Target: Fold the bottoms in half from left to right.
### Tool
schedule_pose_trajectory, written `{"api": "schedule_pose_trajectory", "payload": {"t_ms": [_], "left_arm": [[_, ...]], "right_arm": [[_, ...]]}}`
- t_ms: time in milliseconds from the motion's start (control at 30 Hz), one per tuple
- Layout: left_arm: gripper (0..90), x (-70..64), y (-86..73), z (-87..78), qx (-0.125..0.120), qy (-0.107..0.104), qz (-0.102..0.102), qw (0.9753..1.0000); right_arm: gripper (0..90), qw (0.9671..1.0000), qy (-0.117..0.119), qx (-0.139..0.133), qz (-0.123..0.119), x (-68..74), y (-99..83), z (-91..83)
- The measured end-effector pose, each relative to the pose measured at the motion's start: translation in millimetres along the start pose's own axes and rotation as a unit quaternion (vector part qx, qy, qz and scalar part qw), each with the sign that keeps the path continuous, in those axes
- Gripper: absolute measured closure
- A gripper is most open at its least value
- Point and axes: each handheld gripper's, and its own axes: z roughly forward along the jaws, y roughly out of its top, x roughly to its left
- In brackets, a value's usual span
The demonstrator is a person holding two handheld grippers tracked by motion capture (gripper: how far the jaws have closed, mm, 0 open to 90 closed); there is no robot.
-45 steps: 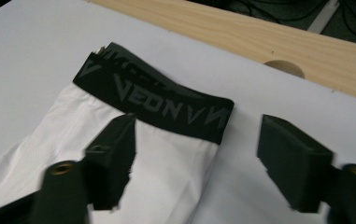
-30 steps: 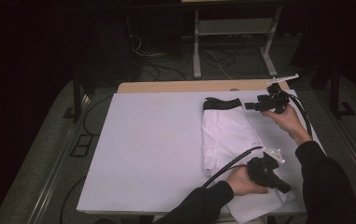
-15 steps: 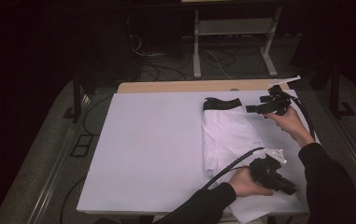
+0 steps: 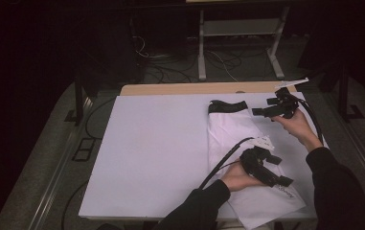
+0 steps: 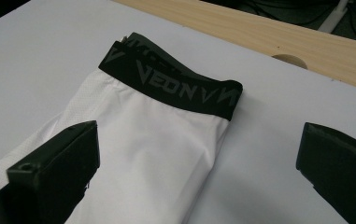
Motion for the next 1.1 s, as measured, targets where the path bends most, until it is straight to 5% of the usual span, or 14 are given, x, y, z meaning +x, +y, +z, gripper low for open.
{"api": "schedule_pose_trajectory", "payload": {"t_ms": [133,433,1100], "left_arm": [[0.3,5.9,6.3,-16.5,-0.01,0.029,-0.007,0.9995],[0.0,18.6,13.4,-47.4,-0.023,0.062,-0.008,0.9978],[0.0,47.0,22.2,-101.8,-0.054,0.136,-0.023,0.9889]], "right_arm": [[0.0,1.0,-0.001,-0.006,-0.001,1.3,1.5,-1.0],[0.0,1.0,0.0,-0.004,-0.002,3.2,1.8,1.2],[0.0,1.0,0.002,-0.008,0.002,4.2,1.8,5.3]]}}
